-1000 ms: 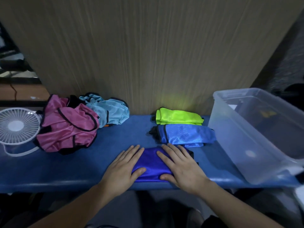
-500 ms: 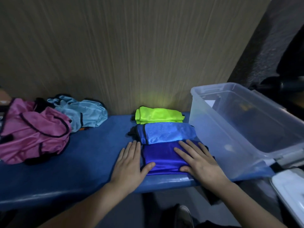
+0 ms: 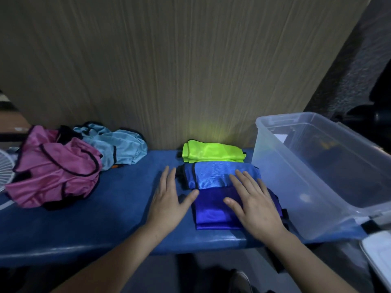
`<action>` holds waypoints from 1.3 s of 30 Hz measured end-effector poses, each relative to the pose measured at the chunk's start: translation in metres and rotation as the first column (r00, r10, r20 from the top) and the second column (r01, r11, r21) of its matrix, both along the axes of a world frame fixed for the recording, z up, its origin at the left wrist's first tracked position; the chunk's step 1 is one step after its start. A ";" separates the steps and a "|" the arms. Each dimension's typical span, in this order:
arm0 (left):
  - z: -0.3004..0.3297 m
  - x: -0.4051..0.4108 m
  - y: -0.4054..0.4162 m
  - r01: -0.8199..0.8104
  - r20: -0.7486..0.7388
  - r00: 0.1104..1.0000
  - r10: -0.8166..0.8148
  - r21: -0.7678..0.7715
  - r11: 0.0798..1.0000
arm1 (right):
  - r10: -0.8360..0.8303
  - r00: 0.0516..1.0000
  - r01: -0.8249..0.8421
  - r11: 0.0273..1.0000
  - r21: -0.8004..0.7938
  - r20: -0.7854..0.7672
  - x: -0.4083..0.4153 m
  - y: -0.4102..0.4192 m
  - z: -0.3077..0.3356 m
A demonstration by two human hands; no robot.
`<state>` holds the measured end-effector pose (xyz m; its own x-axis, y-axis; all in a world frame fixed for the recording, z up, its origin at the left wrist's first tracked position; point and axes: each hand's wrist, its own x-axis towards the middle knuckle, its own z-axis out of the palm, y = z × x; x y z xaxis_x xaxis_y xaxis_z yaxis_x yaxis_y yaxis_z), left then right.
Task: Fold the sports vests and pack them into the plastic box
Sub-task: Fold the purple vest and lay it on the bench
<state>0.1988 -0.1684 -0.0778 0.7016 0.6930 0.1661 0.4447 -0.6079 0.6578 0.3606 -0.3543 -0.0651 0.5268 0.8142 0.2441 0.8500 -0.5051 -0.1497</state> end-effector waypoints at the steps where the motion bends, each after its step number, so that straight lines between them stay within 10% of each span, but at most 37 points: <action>1: 0.001 0.005 0.004 0.009 -0.002 1.000 -0.009 -0.052 0.999 | 0.002 1.000 -0.002 1.000 -0.009 -0.009 0.000 0.005 0.000; 24: -0.005 0.036 0.000 0.205 -0.184 0.963 -0.195 0.036 0.978 | 0.093 0.992 -0.101 0.990 -0.098 -0.081 0.011 0.019 -0.016; 39: -0.003 -0.060 0.050 0.138 -0.216 0.972 -0.092 0.208 0.968 | 0.311 0.941 -0.335 0.915 0.225 0.135 -0.072 0.064 0.039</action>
<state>0.1390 -0.1187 -0.0812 0.8089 0.5682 0.1511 0.4737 -0.7821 0.4049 0.2891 -0.2903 -0.0258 0.2096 0.8460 0.4903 0.9768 -0.1590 -0.1431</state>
